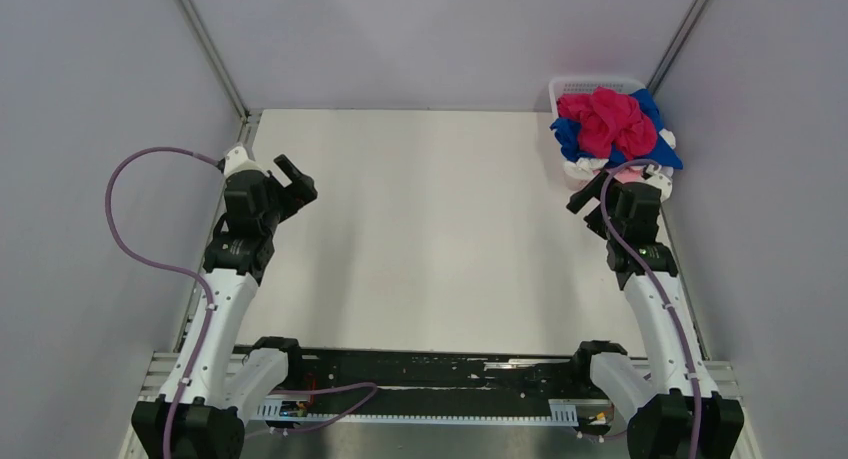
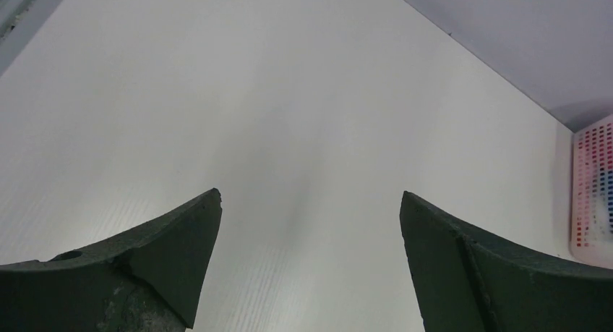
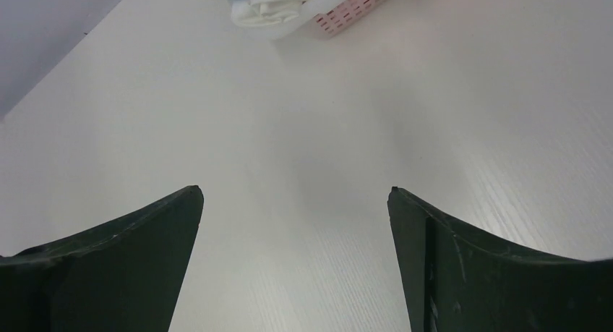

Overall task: Fold and stack the t-shirts
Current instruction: Grab crumpled tshirt from bin with the right arm, then move the tshirt to the center of the board

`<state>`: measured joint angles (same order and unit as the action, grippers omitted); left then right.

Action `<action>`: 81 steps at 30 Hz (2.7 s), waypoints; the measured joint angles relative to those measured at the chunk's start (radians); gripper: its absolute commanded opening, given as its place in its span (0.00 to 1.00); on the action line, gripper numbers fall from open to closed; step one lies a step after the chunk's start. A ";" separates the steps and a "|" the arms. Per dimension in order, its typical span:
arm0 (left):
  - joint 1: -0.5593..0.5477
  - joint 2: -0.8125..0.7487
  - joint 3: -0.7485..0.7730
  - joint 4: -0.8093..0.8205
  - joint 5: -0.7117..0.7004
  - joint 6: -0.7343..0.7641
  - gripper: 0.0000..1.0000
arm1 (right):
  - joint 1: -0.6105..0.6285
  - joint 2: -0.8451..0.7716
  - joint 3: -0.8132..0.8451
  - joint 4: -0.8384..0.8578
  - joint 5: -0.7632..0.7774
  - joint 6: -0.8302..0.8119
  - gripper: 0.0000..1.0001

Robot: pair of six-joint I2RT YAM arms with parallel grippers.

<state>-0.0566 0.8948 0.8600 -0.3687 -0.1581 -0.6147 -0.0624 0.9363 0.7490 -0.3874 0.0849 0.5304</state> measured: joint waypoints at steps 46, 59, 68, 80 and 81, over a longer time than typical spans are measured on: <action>0.000 0.075 0.003 0.037 -0.001 0.041 1.00 | -0.085 1.342 1.470 0.145 0.285 -0.440 0.00; 0.000 -0.042 -0.010 0.083 0.022 0.041 1.00 | -0.075 0.943 1.491 0.254 -0.047 -0.352 0.01; 0.000 -0.043 -0.010 0.052 0.010 0.025 1.00 | 0.157 0.697 1.423 0.270 -0.462 -0.255 0.05; 0.000 -0.054 -0.003 -0.081 -0.007 -0.013 1.00 | 0.490 0.620 1.041 0.254 -0.634 -0.247 0.19; 0.000 -0.060 -0.003 -0.089 -0.004 -0.015 1.00 | 0.487 0.580 0.922 0.263 -0.610 -0.249 0.22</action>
<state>-0.0566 0.8352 0.8574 -0.4572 -0.1619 -0.6296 0.4244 1.5162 1.6714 -0.1246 -0.5255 0.2810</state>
